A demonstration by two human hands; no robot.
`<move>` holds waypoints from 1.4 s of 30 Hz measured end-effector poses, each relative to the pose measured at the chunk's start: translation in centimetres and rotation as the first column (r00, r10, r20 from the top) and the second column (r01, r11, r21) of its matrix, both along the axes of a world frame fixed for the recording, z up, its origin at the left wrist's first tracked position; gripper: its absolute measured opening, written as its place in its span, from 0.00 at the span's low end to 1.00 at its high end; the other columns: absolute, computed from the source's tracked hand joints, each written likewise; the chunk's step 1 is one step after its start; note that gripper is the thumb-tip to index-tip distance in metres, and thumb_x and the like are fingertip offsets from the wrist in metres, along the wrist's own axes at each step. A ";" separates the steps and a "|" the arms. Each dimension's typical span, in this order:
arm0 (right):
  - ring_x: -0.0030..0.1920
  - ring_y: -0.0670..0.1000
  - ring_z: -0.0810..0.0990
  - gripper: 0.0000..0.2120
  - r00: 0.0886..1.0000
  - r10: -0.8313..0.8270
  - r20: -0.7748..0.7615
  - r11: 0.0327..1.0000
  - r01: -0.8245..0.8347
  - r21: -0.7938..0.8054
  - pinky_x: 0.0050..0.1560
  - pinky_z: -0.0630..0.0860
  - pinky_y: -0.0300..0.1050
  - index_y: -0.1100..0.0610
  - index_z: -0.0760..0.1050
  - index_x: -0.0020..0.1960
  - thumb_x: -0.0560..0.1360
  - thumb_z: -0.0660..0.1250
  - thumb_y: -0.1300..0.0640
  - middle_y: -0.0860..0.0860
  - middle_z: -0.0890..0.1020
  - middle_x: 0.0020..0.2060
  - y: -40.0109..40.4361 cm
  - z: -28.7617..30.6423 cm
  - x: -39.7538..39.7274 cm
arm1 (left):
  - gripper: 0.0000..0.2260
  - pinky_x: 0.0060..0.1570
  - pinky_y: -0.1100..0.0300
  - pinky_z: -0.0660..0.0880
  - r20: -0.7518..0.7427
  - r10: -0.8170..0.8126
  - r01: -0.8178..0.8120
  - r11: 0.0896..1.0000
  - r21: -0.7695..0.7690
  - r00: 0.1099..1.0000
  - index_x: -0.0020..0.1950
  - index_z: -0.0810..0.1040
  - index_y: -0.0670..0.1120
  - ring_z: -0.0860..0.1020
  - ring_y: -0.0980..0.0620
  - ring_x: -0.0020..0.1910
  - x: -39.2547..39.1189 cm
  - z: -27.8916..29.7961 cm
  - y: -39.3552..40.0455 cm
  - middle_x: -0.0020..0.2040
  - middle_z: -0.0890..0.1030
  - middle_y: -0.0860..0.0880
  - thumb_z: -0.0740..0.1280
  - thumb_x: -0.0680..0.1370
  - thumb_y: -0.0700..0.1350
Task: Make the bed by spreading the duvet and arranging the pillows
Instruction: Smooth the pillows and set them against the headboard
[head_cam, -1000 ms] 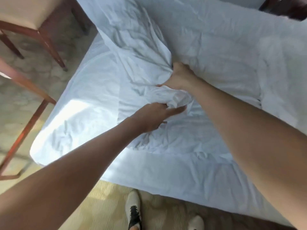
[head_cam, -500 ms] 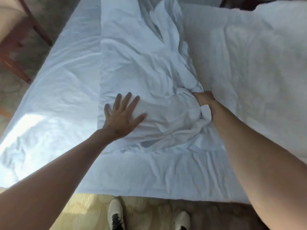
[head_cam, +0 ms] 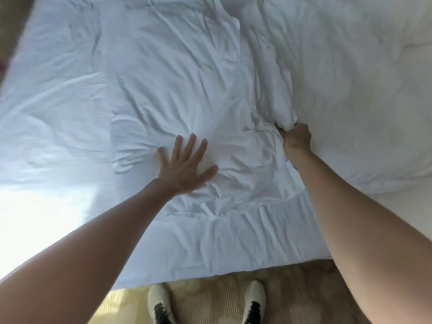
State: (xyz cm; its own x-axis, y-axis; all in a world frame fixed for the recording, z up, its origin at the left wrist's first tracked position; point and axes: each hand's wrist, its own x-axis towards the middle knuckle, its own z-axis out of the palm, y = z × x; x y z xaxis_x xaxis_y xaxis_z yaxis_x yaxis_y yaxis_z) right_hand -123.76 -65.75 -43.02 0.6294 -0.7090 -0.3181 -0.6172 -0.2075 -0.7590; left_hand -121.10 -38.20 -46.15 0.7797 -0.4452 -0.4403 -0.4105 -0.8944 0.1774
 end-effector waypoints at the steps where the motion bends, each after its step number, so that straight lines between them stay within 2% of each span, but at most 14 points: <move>1: 0.58 0.58 0.81 0.23 1.000 -0.001 -0.023 1.000 0.001 -0.001 0.55 0.77 0.44 0.62 0.78 0.61 0.74 0.73 0.48 0.60 0.82 0.57 0.1 -0.5 -0.1 | 0.38 0.71 0.31 0.36 -0.005 -0.003 0.003 1.000 0.029 1.000 0.77 0.34 0.62 0.30 0.47 0.77 0.1 -0.3 0.0 0.78 0.31 0.56 0.44 0.73 0.75; 4: 0.58 0.58 0.80 0.27 0.998 0.014 -0.061 0.995 -0.020 -0.097 0.57 0.77 0.48 0.58 0.76 0.64 0.70 0.75 0.46 0.58 0.82 0.58 1.3 -0.3 -0.3 | 0.38 0.71 0.32 0.37 -0.047 0.005 0.000 0.995 0.099 0.999 0.77 0.34 0.62 0.31 0.47 0.77 0.9 -0.6 1.3 0.78 0.31 0.56 0.46 0.74 0.74; 6: 0.61 0.60 0.77 0.25 0.995 0.071 0.071 0.918 -0.037 -0.396 0.61 0.74 0.51 0.60 0.71 0.67 0.73 0.72 0.53 0.59 0.78 0.60 3.3 0.6 -0.3 | 0.36 0.72 0.33 0.40 -0.090 -0.010 0.021 0.992 0.124 0.996 0.78 0.35 0.63 0.33 0.47 0.78 1.6 -0.2 2.8 0.79 0.33 0.56 0.50 0.77 0.71; 8: 0.66 0.60 0.72 0.23 0.916 0.319 0.244 0.723 -0.069 -0.687 0.68 0.68 0.52 0.63 0.68 0.70 0.77 0.66 0.57 0.61 0.75 0.65 7.2 1.6 0.0 | 0.34 0.73 0.35 0.43 -0.116 -0.050 0.064 0.990 0.126 0.992 0.78 0.37 0.64 0.36 0.48 0.79 2.1 0.5 4.1 0.80 0.35 0.56 0.53 0.79 0.67; 10: 0.71 0.58 0.68 0.26 0.794 0.605 0.052 0.477 -0.309 -0.823 0.74 0.61 0.53 0.60 0.68 0.72 0.77 0.66 0.51 0.60 0.70 0.71 10.8 1.5 0.6 | 0.34 0.75 0.39 0.44 -0.115 -0.110 0.123 0.986 0.111 0.987 0.78 0.39 0.64 0.38 0.51 0.79 2.3 1.3 5.3 0.80 0.37 0.56 0.56 0.79 0.65; 12: 0.78 0.57 0.56 0.40 0.671 0.649 -0.359 0.311 -0.664 -0.680 0.76 0.55 0.58 0.55 0.61 0.77 0.71 0.72 0.42 0.58 0.57 0.78 11.9 1.0 1.0 | 0.38 0.75 0.39 0.46 -0.057 -0.143 0.148 0.983 0.111 0.988 0.79 0.40 0.63 0.38 0.52 0.79 2.3 2.0 6.6 0.81 0.39 0.56 0.60 0.76 0.68; 15: 0.79 0.57 0.41 0.63 0.390 0.492 -0.779 0.359 -0.905 -0.226 0.74 0.55 0.64 0.53 0.39 0.80 0.63 0.75 0.33 0.54 0.38 0.79 9.4 1.2 1.3 | 0.55 0.71 0.32 0.50 0.047 -0.006 -0.001 0.989 0.145 0.999 0.78 0.33 0.60 0.33 0.49 0.78 2.8 2.2 9.1 0.78 0.31 0.54 0.70 0.66 0.71; 18: 0.79 0.59 0.41 0.69 0.093 0.418 -0.904 0.284 -0.958 0.033 0.73 0.60 0.60 0.58 0.34 0.79 0.59 0.77 0.32 0.59 0.36 0.78 7.0 1.2 2.5 | 0.63 0.70 0.30 0.54 -0.073 0.057 -0.046 0.988 0.146 0.996 0.77 0.30 0.58 0.32 0.45 0.78 3.9 1.7 9.8 0.78 0.28 0.50 0.76 0.62 0.67; 22: 0.79 0.61 0.45 0.64 -0.050 0.422 -0.905 0.221 -0.963 0.156 0.74 0.62 0.57 0.61 0.50 0.79 0.58 0.78 0.32 0.63 0.43 0.78 5.8 -1.4 4.2 | 0.64 0.71 0.31 0.52 -0.227 -0.029 0.066 0.985 0.159 0.973 0.76 0.28 0.57 0.32 0.44 0.77 5.8 -0.1 7.8 0.77 0.27 0.48 0.77 0.62 0.66; 28: 0.79 0.52 0.37 0.67 0.272 0.582 -0.766 0.376 -0.926 -0.043 0.74 0.54 0.64 0.57 0.38 0.80 0.60 0.78 0.34 0.53 0.33 0.78 4.1 -6.4 1.6 | 0.64 0.74 0.35 0.44 -0.204 -0.043 0.100 0.956 0.276 0.978 0.76 0.27 0.54 0.33 0.41 0.77 6.9 -3.8 5.1 0.77 0.27 0.45 0.75 0.63 0.68; 34: 0.79 0.56 0.46 0.66 0.258 0.490 -0.833 0.375 -0.925 -0.065 0.73 0.59 0.62 0.58 0.43 0.80 0.58 0.79 0.35 0.56 0.45 0.79 5.7 -4.7 2.2 | 0.60 0.76 0.41 0.49 -0.126 -0.126 0.151 0.964 0.217 0.984 0.80 0.37 0.52 0.42 0.41 0.79 7.3 -2.6 6.5 0.80 0.38 0.44 0.72 0.63 0.71; 38: 0.77 0.59 0.54 0.49 0.270 0.520 -0.810 0.473 -0.881 0.010 0.71 0.62 0.60 0.53 0.47 0.79 0.69 0.72 0.40 0.57 0.54 0.76 6.9 -2.0 2.2 | 0.41 0.69 0.47 0.62 0.090 -0.265 0.251 0.958 0.140 0.960 0.79 0.55 0.50 0.61 0.42 0.74 8.8 0.7 8.5 0.77 0.58 0.42 0.68 0.73 0.64; 40: 0.73 0.58 0.61 0.31 0.427 0.557 -0.712 0.559 -0.827 -0.059 0.68 0.66 0.56 0.52 0.64 0.70 0.72 0.66 0.41 0.58 0.61 0.74 7.0 -0.4 3.2 | 0.35 0.63 0.45 0.68 0.272 -0.205 0.208 0.978 0.017 0.940 0.76 0.62 0.47 0.66 0.40 0.67 10.8 2.3 9.0 0.70 0.65 0.41 0.70 0.74 0.59; 42: 0.68 0.57 0.69 0.23 0.691 0.518 -0.504 0.663 -0.697 -0.275 0.63 0.70 0.51 0.55 0.70 0.66 0.75 0.66 0.46 0.56 0.68 0.68 7.1 1.6 5.4 | 0.36 0.60 0.42 0.69 0.401 -0.055 0.118 0.984 -0.134 0.914 0.74 0.64 0.46 0.67 0.38 0.64 13.6 3.6 8.9 0.67 0.67 0.39 0.73 0.72 0.57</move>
